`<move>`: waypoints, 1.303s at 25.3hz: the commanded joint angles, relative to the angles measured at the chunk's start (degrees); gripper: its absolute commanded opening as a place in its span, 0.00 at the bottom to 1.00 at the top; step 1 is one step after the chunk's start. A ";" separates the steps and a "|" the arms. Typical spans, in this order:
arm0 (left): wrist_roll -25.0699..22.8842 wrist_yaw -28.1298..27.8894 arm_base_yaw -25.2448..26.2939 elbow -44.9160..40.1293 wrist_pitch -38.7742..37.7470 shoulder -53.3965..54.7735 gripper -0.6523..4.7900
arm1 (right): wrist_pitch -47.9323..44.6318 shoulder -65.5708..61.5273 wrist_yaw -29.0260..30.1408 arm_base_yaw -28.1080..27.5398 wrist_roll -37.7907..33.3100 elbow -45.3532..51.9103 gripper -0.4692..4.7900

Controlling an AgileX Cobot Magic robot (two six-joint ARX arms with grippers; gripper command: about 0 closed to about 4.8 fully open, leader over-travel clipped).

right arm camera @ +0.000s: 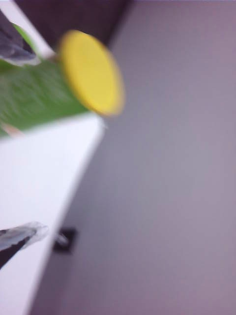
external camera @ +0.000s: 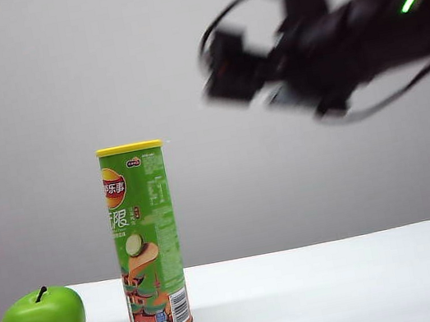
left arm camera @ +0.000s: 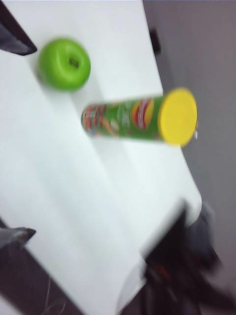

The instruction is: Pick up the green bucket of chips from the desk, place it near the apple, and finally stand it up.

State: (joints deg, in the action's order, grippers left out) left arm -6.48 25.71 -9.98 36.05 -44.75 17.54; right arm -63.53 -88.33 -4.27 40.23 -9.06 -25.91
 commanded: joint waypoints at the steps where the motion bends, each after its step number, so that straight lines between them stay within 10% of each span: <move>1: -0.35 -2.38 0.00 1.22 -0.57 -3.50 1.00 | 4.76 10.43 -5.27 -3.43 0.13 1.60 1.00; 4: -0.09 -7.15 0.00 2.14 -1.38 -7.28 1.00 | 15.93 24.52 -6.14 -9.01 2.10 1.57 1.00; 7: 3.39 -10.95 0.00 2.10 1.66 -8.83 1.00 | 25.33 36.61 -6.14 -13.66 6.29 1.57 0.78; 21: 17.31 -17.97 0.02 -12.44 39.10 -0.52 0.91 | 52.68 71.38 -5.68 -28.81 12.11 1.86 0.27; 28: 17.00 -21.05 0.02 -15.21 42.49 -2.25 0.90 | 55.63 78.14 -4.61 -31.04 7.67 6.64 0.22; 30: 16.24 -20.98 0.00 -15.52 41.99 -4.90 0.81 | 55.76 81.00 -4.61 -31.04 7.10 10.10 0.16; 33: 15.96 -21.33 0.00 -17.42 38.88 -10.16 0.41 | 56.43 86.23 -4.70 -30.86 5.01 14.95 0.10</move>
State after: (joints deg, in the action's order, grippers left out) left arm 9.98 4.86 -9.98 19.88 -3.68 8.64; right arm -6.37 -3.86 -8.99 9.30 -2.13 -11.92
